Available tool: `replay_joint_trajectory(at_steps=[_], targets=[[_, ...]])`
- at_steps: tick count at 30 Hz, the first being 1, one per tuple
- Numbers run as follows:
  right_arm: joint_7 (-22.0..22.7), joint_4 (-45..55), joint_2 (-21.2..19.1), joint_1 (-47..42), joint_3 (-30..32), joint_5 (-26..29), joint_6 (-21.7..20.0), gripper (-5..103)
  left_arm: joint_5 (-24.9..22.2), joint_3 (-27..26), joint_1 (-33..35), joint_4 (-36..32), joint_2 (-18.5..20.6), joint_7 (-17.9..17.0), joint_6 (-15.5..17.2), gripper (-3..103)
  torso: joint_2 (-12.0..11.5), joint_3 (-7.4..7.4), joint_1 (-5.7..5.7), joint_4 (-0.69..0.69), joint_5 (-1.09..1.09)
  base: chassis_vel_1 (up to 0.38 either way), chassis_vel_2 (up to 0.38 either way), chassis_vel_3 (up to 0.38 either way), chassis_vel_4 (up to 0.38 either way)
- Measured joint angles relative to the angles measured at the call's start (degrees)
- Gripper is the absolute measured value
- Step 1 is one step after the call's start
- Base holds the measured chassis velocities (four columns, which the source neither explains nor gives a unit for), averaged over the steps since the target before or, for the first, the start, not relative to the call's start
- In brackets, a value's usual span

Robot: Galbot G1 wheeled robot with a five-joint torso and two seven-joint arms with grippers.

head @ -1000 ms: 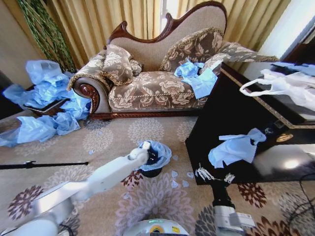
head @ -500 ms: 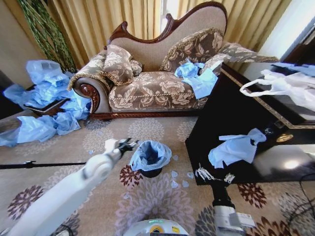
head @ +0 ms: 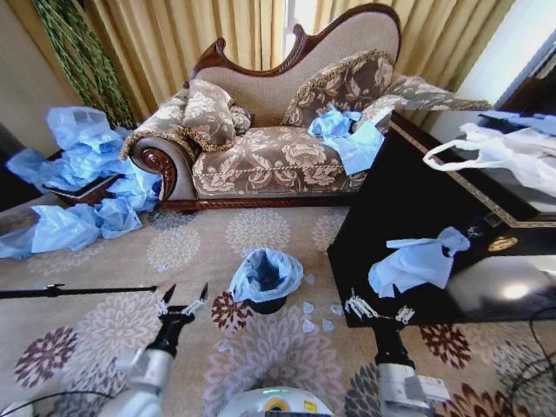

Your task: Place a garbage bag over the trash bin.

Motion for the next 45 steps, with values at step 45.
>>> replay_joint_trajectory(at_steps=[45], targets=[[0.0,0.0,0.0,0.0,0.0,0.0,0.0,100,5.6,2.8,6.0,-6.0,-2.8,3.2,-2.0,100,0.0,0.01,0.01,0.04,-0.01,0.0,0.0,0.0,0.0]])
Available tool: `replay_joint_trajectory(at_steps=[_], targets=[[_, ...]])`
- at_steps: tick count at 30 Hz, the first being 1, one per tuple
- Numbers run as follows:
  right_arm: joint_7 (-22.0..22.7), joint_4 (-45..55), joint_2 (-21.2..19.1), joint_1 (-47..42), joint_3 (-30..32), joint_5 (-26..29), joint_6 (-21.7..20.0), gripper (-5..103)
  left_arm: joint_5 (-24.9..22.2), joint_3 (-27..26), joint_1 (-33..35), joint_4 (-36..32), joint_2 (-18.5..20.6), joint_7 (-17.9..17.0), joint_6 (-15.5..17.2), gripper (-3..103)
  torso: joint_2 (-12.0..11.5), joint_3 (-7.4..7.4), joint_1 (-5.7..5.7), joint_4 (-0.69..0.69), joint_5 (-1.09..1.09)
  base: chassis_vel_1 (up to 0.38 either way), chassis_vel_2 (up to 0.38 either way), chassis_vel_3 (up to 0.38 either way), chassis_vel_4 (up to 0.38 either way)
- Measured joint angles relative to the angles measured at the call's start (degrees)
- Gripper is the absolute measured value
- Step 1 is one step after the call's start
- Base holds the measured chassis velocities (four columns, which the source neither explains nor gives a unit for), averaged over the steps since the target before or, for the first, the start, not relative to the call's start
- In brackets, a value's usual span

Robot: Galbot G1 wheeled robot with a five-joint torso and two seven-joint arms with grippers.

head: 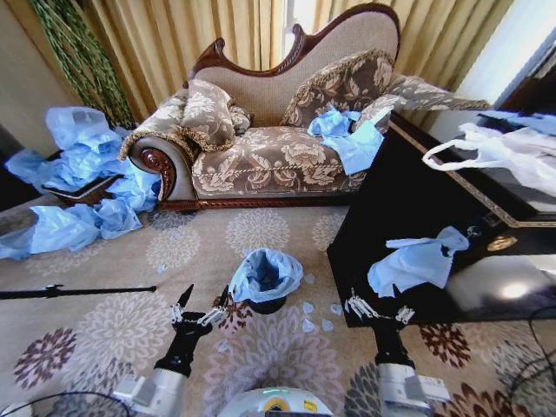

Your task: Place a garbage bag over the trash bin.

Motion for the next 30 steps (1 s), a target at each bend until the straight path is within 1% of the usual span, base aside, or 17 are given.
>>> replay_joint_trajectory(at_steps=[30], targets=[[0.0,0.0,0.0,0.0,0.0,0.0,0.0,100,-0.1,0.0,0.0,0.1,0.0,0.0,0.1,100,0.0,0.0,0.0,0.0,0.0,0.0,0.0,0.0,0.0]])
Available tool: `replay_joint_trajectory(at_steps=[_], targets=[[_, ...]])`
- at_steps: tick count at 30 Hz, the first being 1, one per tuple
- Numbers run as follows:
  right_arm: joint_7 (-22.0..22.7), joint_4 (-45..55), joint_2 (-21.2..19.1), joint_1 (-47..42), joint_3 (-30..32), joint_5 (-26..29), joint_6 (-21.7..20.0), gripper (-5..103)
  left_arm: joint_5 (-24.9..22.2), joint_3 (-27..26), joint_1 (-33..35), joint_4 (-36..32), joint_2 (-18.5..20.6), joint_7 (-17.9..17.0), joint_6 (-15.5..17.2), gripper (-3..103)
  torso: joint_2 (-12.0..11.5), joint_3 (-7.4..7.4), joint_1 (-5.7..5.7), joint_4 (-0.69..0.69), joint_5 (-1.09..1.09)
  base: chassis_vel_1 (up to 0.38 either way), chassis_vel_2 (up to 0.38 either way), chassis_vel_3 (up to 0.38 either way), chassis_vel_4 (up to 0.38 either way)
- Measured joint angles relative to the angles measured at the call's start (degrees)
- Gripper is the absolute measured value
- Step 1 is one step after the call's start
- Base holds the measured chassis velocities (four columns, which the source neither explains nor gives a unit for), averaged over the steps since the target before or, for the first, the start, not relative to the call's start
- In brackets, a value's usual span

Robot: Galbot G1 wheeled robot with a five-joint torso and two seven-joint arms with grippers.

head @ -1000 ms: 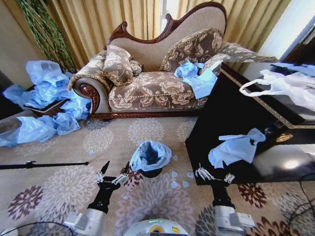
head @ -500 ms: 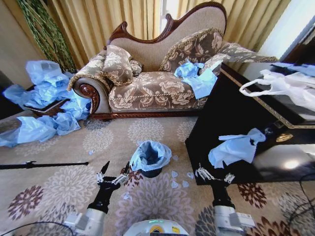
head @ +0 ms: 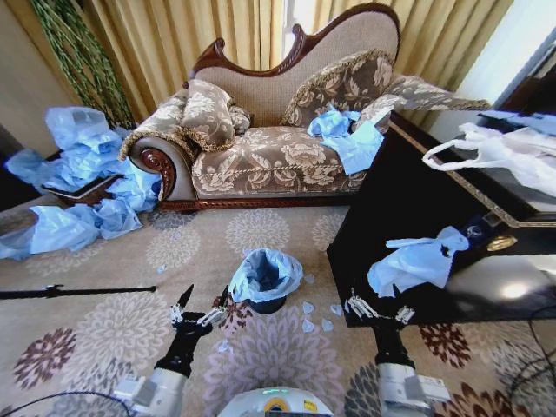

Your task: Place a garbage bag over the trash bin.

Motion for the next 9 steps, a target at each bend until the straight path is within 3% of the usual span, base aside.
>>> replay_joint_trajectory(at_steps=[9], targets=[[0.0,0.0,0.0,0.0,0.0,0.0,0.0,100,0.0,0.0,0.0,0.0,0.0,0.0,0.0,100,0.0,0.0,0.0,0.0,0.0,0.0,0.0,0.0,0.0]])
